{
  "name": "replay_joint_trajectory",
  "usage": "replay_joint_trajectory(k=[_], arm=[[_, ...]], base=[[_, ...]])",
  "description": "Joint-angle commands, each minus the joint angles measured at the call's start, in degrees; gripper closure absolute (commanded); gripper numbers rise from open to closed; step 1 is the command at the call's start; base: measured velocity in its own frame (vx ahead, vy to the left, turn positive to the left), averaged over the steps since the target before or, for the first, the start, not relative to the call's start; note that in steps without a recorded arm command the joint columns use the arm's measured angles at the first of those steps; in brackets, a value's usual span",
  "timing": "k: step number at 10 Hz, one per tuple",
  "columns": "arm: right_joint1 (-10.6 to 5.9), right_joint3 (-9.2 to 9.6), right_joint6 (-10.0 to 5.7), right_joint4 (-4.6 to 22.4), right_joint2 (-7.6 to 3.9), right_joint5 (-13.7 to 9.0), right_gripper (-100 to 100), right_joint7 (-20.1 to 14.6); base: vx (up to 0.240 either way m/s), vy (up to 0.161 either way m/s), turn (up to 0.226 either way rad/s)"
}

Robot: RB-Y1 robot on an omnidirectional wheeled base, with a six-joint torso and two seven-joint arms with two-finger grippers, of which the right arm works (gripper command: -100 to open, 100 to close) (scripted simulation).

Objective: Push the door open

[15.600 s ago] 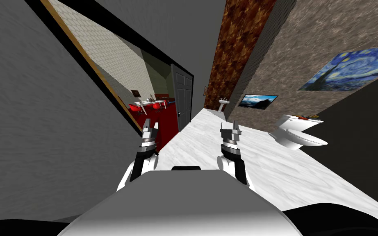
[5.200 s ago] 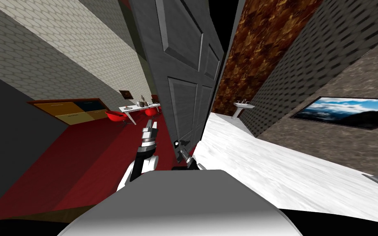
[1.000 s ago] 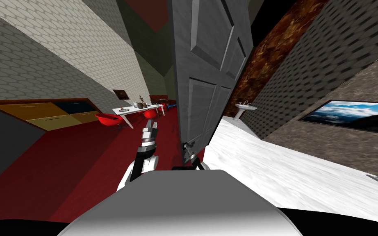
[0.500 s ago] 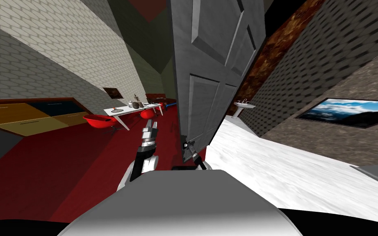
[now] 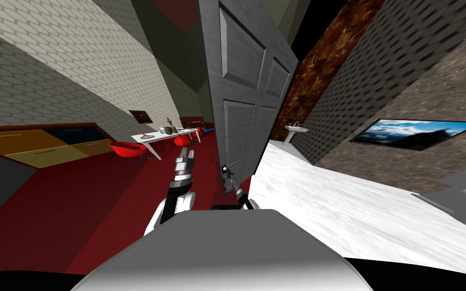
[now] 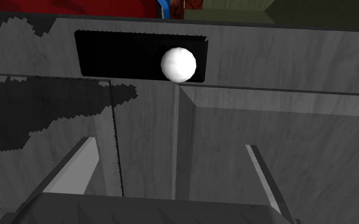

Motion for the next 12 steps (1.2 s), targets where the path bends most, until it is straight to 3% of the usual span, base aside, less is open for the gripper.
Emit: replay_joint_trajectory(k=[1,3,11,12], arm=[[0.25,0.41,0.0,-0.45,0.38,-0.08,-100,-0.31],[-0.14,-0.03,-0.57,0.58,0.22,-0.12,-100,-0.05],[-0.5,-0.92,-1.62,1.68,0.8,-0.26,-100,0.48],[-0.5,-0.92,-1.62,1.68,0.8,-0.26,100,0.48]], base=[[-0.254,-0.097,-0.027],[0.0,0.017,0.02],[0.189,0.108,0.021],[-0.02,-0.011,-0.006]])
